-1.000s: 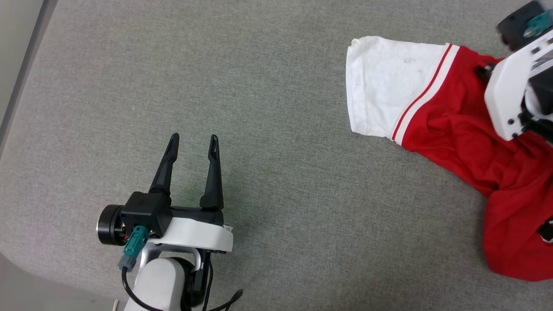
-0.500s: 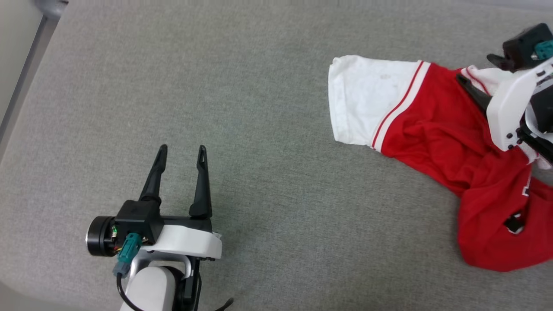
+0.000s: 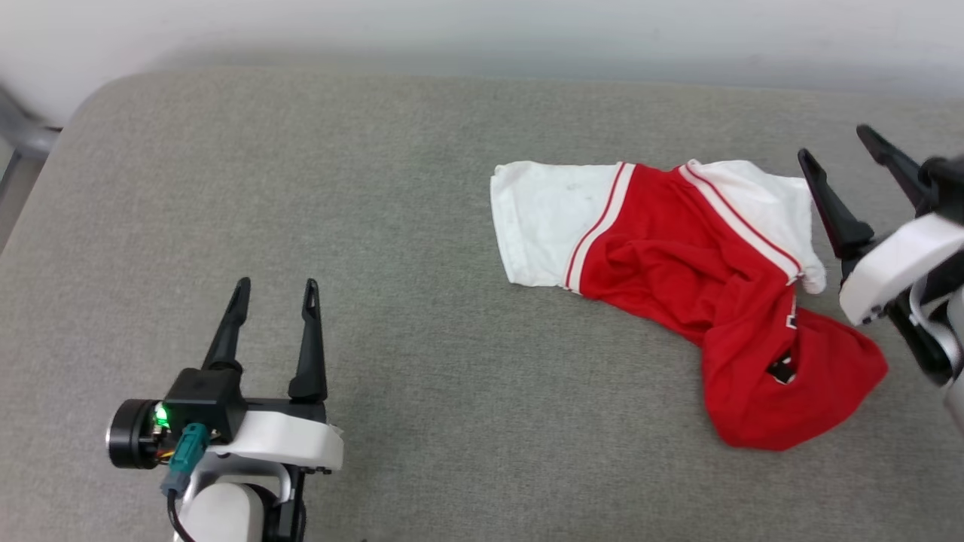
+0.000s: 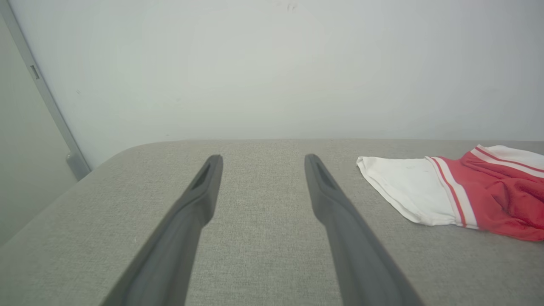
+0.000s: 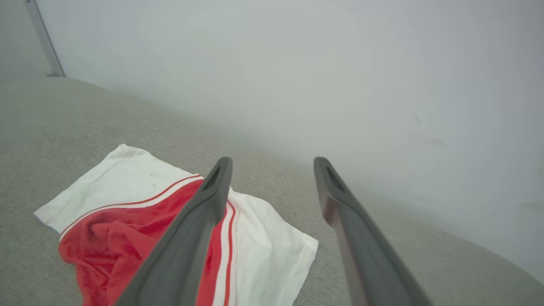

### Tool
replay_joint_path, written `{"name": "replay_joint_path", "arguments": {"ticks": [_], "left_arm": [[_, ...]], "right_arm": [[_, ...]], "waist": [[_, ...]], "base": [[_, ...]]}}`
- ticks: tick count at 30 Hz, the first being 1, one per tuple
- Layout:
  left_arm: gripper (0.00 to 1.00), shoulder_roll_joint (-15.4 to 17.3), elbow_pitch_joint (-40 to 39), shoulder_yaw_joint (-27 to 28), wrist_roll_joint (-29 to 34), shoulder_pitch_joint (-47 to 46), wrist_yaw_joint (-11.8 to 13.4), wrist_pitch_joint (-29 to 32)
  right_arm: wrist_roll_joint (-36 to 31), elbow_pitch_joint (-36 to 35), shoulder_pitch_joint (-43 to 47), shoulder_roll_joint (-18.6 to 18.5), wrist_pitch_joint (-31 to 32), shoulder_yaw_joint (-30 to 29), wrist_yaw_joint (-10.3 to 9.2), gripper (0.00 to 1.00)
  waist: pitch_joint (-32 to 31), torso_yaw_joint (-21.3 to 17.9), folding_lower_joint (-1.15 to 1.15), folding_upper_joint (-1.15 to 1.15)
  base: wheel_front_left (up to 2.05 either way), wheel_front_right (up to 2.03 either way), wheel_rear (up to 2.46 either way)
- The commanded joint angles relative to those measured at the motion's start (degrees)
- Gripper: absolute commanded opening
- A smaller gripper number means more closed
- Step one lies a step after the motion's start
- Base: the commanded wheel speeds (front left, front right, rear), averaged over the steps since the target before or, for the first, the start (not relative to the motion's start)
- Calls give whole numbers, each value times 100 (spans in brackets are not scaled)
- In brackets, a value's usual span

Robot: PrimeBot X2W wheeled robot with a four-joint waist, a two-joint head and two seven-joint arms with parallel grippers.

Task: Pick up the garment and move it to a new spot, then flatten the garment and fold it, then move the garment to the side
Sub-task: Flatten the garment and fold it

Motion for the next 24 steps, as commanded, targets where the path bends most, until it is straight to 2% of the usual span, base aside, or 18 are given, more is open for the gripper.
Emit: {"name": "replay_joint_path", "arguments": {"ticks": [1,7,12,15,18,24], "left_arm": [[100,82,27,75,39,-36,-59,-15],[100,254,130,185,103,-412,-265,-15],[100,473,431,119,103,-1097,-488,-15],[100,633,774,-21,25,-1635,-618,-2],[100,785,1064,-270,-105,-2278,-714,260],[100,1156,1521,-1058,-754,-3495,-756,1323]], "right_arm": [[-244,-232,381,147,-30,-442,-6,100],[-1169,-1442,1854,759,-29,-2075,-5,100],[-1717,-2320,2894,1359,-30,-2885,-5,100],[-1951,-2679,3319,1643,-31,-3163,-5,100],[-2099,-2946,3649,1874,2,-3335,-5,100],[-2266,-3338,3967,2170,84,-3446,-5,100]], "waist": [[-180,-194,0,0],[-266,-392,0,0],[-239,-558,0,0],[-186,-645,0,0],[-106,-726,0,0],[108,-918,0,0]], "base": [[0,0,0],[0,0,0],[0,0,0],[0,0,0],[0,0,0],[0,0,0]]}}
